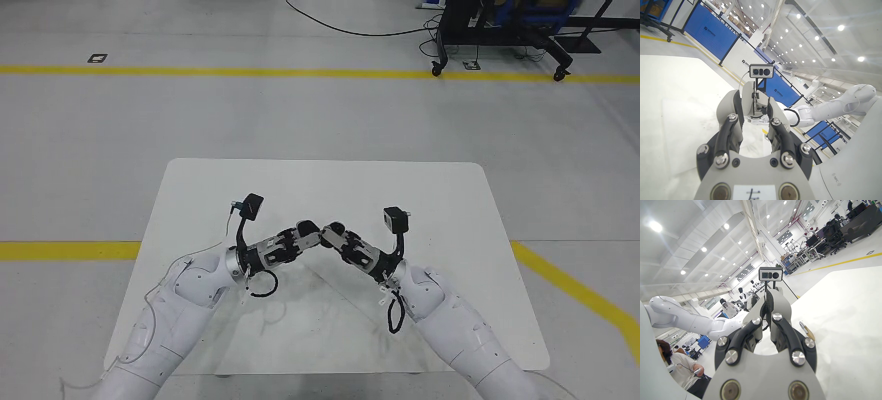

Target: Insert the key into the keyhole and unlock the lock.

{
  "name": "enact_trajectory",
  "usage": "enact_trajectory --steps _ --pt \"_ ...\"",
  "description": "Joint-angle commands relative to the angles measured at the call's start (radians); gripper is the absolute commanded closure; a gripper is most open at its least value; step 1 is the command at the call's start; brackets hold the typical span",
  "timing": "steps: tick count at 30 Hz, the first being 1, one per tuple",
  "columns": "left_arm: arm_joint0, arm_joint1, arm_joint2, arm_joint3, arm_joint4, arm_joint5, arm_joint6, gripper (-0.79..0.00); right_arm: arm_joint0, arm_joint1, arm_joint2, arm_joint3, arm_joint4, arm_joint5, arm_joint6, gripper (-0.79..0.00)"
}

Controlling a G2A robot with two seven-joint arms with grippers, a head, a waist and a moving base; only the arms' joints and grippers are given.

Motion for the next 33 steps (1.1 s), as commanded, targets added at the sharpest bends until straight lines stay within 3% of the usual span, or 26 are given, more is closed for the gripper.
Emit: enact_trajectory --steps 1,8,9,10,11,18,27,29,31,33 --pt "0.000 0.001 0.000 0.000 0.002 0.000 0.001 0.000 0.000 0.000 0.002 0.004 0.003 0.000 0.000 0.000" --pt "0.001 0.003 -0.001 -0.002 0.019 0.005 0.007 0.000 -0.001 -0.003 0.006 0.011 0.002 -0.001 0.001 0.000" --pt "0.001 0.003 -0.002 -0.003 0.023 0.006 0.010 0.000 -0.002 -0.003 0.006 0.012 0.005 -0.001 0.001 -0.382" --pt "0.002 0.003 -0.003 -0.003 0.027 0.006 0.013 0.000 -0.003 -0.003 0.006 0.013 0.007 -0.002 0.003 -0.616" --pt "0.003 0.003 -0.005 -0.004 0.030 0.006 0.018 0.000 -0.003 -0.004 0.007 0.014 0.010 -0.002 0.004 -0.785" --pt "0.020 0.004 -0.050 -0.005 0.052 0.005 0.136 0.000 -0.003 -0.004 0.007 0.014 0.012 -0.001 0.005 -0.785" --pt "0.027 0.004 -0.044 -0.020 0.066 0.029 0.128 0.000 -0.005 -0.001 0.018 0.015 0.011 0.022 0.014 -0.785" --pt "0.027 0.009 -0.052 -0.024 0.116 0.068 0.099 0.000 0.012 0.013 0.025 0.039 0.002 0.039 0.136 -0.785" --pt "0.041 0.013 -0.046 -0.041 0.098 0.077 0.063 0.000 0.047 0.043 0.054 0.057 -0.017 0.052 0.349 -0.785" --pt "0.043 0.019 -0.037 -0.052 0.073 0.083 -0.023 0.000 0.038 0.071 0.101 0.032 0.076 0.037 0.478 -0.785"
